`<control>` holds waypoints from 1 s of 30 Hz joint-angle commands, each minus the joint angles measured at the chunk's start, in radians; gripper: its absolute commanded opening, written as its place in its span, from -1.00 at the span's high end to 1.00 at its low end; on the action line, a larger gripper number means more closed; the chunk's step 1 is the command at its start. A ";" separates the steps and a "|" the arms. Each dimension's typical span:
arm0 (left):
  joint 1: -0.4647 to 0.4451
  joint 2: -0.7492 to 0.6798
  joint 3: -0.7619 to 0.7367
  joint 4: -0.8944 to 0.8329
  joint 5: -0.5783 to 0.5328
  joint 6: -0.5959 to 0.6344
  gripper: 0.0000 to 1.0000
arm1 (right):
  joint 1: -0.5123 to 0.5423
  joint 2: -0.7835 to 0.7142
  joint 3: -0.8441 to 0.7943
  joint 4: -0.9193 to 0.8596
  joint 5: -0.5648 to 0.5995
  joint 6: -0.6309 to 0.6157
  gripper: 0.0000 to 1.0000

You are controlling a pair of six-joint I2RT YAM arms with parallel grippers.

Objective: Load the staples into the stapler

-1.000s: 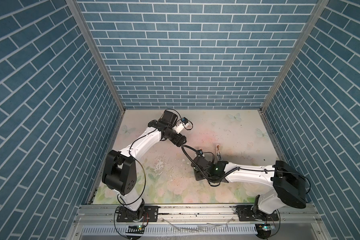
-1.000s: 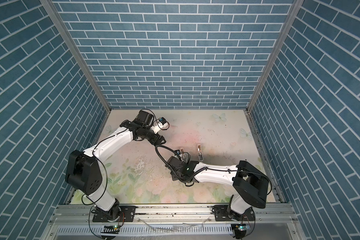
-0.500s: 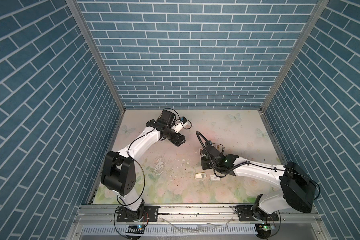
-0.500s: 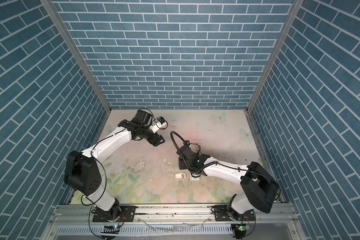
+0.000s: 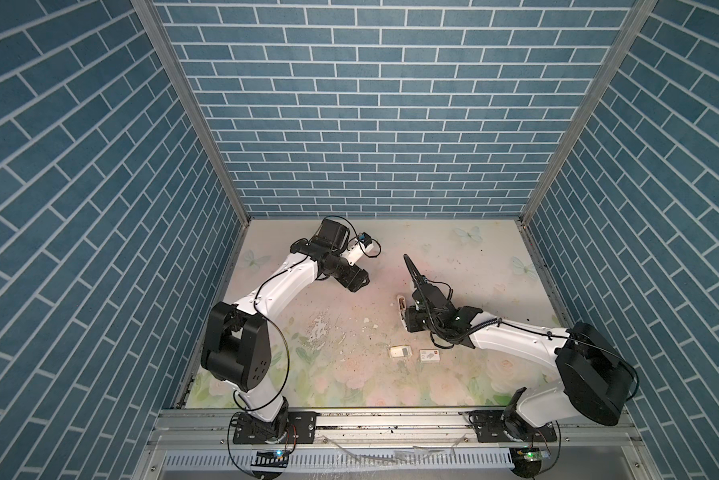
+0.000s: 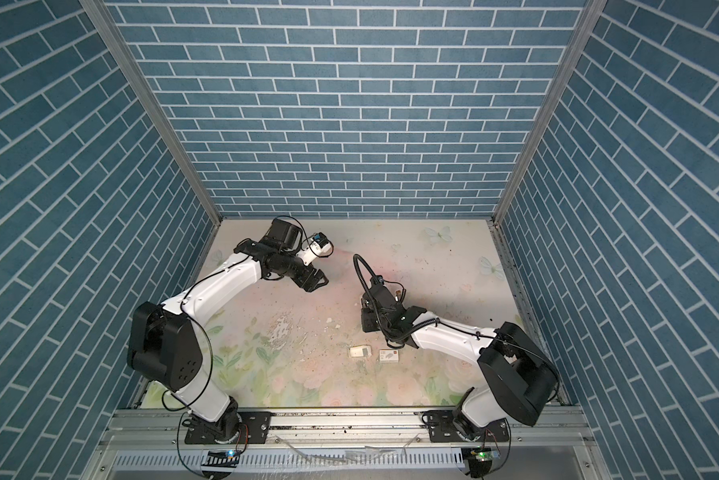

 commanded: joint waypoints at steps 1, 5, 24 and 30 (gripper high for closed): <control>0.011 -0.025 -0.003 -0.011 0.021 0.012 -0.63 | -0.006 0.013 -0.013 0.037 -0.005 -0.056 0.85; 0.013 -0.025 -0.009 -0.008 0.032 0.011 -0.63 | -0.015 0.035 -0.008 0.040 -0.008 -0.068 0.85; 0.016 -0.023 -0.024 0.002 0.053 0.011 -0.63 | -0.020 0.117 -0.010 0.087 -0.005 -0.078 0.85; 0.018 -0.018 -0.025 0.002 0.057 0.009 -0.62 | -0.021 0.127 -0.007 0.087 0.003 -0.080 0.84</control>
